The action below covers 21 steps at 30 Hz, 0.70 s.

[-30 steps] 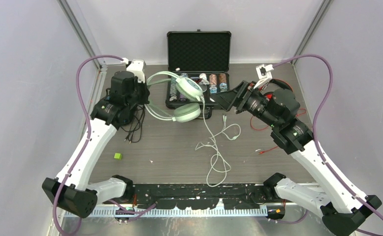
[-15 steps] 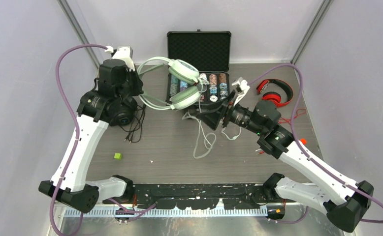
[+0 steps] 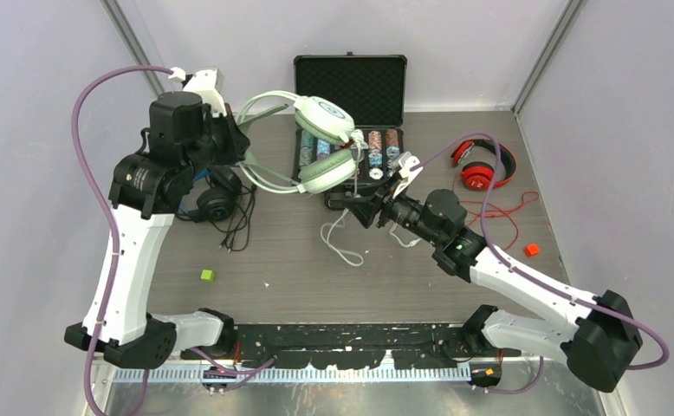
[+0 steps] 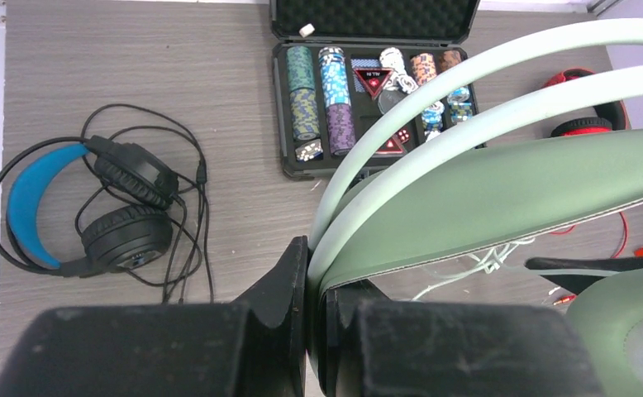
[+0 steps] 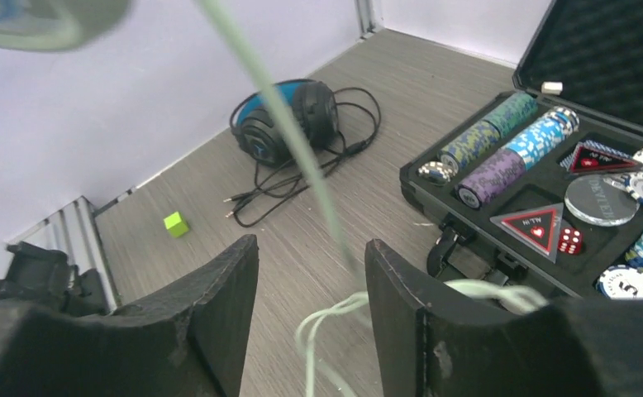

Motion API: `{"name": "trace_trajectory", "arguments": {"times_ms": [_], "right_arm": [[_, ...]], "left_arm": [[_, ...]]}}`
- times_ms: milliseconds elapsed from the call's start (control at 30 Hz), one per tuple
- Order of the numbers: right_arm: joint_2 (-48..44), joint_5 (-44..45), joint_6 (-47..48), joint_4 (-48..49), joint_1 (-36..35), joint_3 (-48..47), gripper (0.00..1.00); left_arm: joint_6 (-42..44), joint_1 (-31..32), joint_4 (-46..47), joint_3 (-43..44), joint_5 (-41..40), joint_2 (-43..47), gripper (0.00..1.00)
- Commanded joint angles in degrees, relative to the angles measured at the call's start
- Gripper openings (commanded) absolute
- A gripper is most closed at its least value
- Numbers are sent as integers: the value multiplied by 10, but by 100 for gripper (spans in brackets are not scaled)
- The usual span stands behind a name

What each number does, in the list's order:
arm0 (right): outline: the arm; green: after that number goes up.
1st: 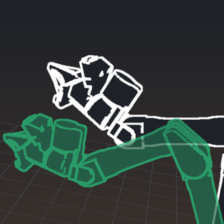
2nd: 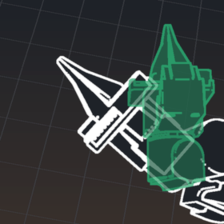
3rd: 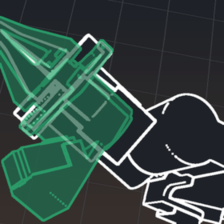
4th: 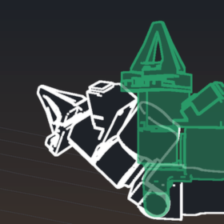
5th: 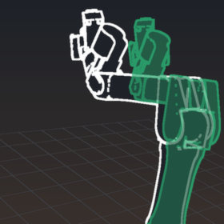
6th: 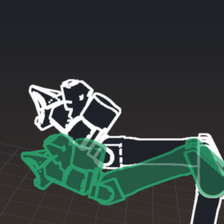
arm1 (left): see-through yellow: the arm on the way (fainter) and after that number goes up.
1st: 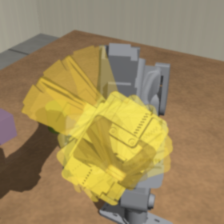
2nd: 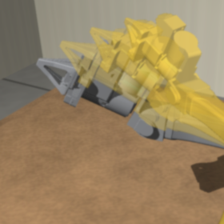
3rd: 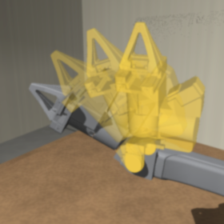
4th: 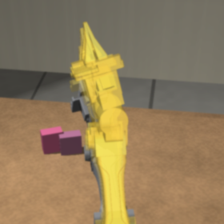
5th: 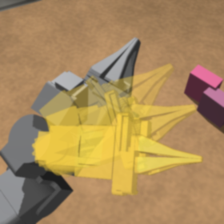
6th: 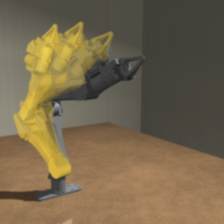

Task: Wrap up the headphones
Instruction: Wrap the headphones cable around the headphones.

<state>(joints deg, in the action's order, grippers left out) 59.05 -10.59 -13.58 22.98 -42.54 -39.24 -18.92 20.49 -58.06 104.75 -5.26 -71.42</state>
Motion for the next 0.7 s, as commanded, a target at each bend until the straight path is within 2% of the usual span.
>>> {"name": "trace_trajectory", "arguments": {"times_ms": [0,100,133,233,333,500,667], "right_arm": [[30,24,28,65,-1,12,53],[35,49,22,65,-1,27,51],[39,59,19,61,-1,31,46],[49,113,-9,9,-1,32,38],[36,174,-50,-33,-1,49,34],[-4,329,-146,-197,0,39,29],[-17,429,-221,-330,8,13,27]], "left_arm": [[-9,-3,2,53,18,6,0],[2,-9,-12,97,-6,-9,0],[5,-12,-11,110,-13,-14,0],[15,-26,2,154,-29,-28,0],[20,-53,-3,217,-37,-53,0],[25,-101,-10,299,-48,-85,0],[28,-121,9,309,-78,-89,0]]}}
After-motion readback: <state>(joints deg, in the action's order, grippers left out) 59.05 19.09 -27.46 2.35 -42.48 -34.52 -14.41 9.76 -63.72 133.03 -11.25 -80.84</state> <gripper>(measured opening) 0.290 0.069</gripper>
